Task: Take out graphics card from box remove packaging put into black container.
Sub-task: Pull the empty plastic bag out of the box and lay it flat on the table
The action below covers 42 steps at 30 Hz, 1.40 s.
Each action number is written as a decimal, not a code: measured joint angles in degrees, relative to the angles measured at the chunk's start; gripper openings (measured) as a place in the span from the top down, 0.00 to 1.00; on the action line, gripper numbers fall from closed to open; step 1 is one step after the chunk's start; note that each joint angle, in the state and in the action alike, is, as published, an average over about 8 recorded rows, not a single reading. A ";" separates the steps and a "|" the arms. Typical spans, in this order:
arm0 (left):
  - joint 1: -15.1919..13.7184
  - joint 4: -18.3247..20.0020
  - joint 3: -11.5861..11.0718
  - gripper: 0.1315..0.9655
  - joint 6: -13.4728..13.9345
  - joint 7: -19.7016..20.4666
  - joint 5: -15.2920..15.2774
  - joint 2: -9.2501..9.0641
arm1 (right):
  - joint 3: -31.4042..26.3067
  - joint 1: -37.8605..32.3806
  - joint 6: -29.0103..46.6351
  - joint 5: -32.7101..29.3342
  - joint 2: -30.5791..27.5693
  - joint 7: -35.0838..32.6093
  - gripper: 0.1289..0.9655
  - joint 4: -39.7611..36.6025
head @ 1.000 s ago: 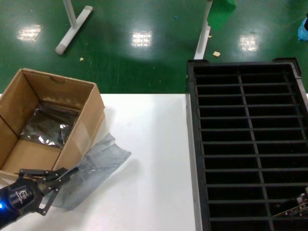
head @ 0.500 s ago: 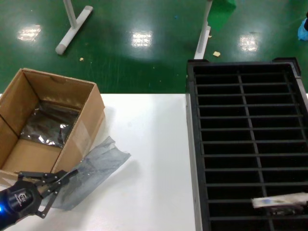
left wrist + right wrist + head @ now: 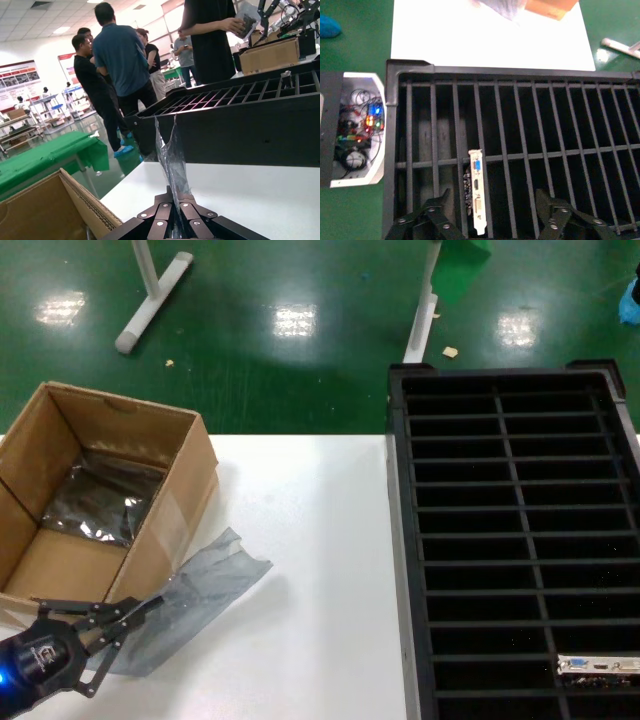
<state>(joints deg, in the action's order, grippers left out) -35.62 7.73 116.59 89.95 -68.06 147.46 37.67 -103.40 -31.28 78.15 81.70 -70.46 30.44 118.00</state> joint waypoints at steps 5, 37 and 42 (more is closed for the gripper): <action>0.24 0.68 0.92 0.99 0.00 0.05 1.00 0.32 | 2.42 4.52 -5.11 0.42 -0.64 0.08 0.45 0.00; 8.01 21.21 -4.56 0.99 -2.25 5.58 1.76 3.00 | 23.97 31.31 -33.00 -39.87 43.43 3.86 0.00 -0.09; 10.67 26.69 -9.19 0.99 -6.38 4.85 -4.14 1.26 | 24.34 31.13 -32.18 -38.83 43.42 2.20 0.00 -0.14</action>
<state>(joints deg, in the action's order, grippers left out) -24.95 34.42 107.41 83.58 -63.21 143.32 38.93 -79.07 -0.15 45.98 42.87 -27.03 32.64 117.86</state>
